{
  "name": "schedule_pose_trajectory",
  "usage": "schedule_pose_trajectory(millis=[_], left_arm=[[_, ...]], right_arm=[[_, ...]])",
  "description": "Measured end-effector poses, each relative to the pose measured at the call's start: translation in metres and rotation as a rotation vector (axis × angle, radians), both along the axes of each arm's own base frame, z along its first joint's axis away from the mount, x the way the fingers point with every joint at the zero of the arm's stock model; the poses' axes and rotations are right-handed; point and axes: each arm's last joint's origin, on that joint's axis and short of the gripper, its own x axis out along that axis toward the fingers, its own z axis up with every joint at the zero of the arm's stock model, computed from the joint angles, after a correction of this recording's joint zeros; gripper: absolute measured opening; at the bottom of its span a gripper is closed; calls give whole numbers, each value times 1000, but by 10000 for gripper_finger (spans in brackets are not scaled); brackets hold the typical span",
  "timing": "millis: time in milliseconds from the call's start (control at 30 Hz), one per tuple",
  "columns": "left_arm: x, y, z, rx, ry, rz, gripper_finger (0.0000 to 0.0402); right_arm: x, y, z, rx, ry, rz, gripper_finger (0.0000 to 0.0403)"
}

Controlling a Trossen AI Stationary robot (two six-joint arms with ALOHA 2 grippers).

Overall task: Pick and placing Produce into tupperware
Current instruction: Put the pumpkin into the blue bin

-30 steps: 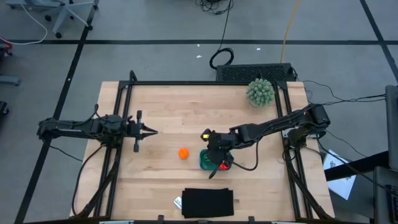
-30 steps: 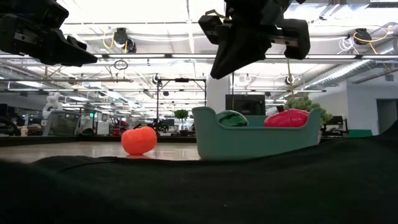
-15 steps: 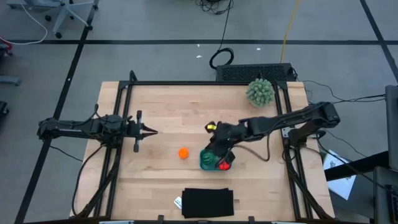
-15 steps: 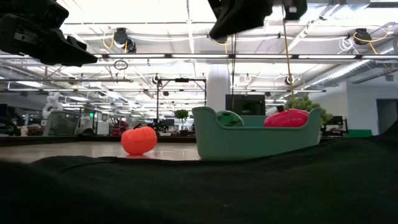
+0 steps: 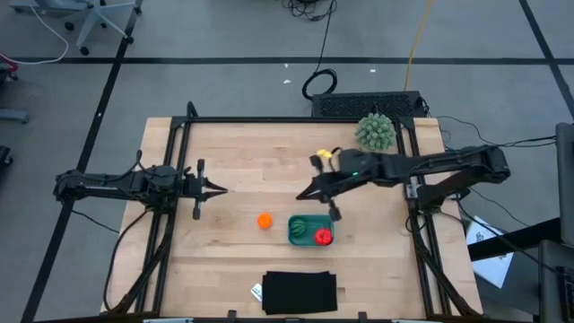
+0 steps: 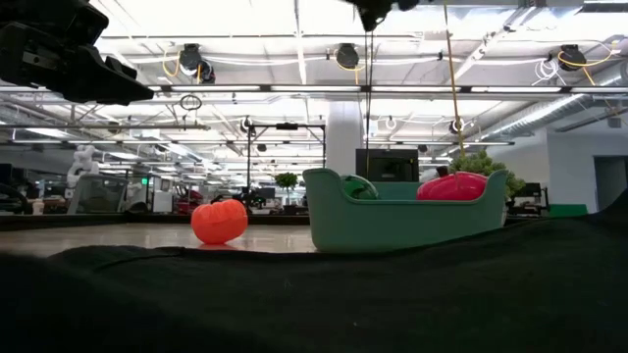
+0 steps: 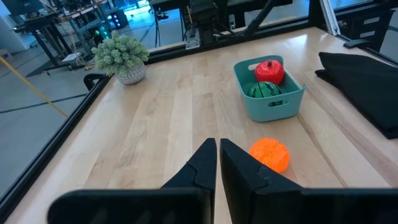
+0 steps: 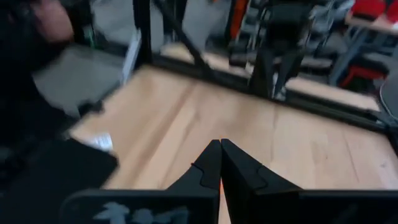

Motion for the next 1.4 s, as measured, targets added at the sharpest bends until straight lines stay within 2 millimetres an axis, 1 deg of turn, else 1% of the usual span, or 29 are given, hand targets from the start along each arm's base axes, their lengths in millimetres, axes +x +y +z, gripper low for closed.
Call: schedule_pose_trajectory(millis=[167,333,500,667,800,967,1167,1400], left_arm=[[0,0,0,0,1,0,26],[0,0,0,0,1,0,26],[0,0,0,-1,-1,1,26],[0,0,0,-1,-1,1,26],[0,0,0,0,-1,0,26],[0,0,0,0,0,0,26],[0,0,0,0,0,1,26],[0,0,0,1,1,1,26]], right_arm=[[-29,-11,1,75,-95,-61,0],[-60,-20,3,72,-164,-178,0],[-90,-27,1,97,-223,-282,0],[-114,-28,-4,170,-319,-311,0],[-129,-27,-14,206,-350,-307,0],[-145,-23,-29,223,-347,-223,0],[-161,-22,-42,227,-376,-237,0],[-170,-22,-72,239,-399,-252,0]])
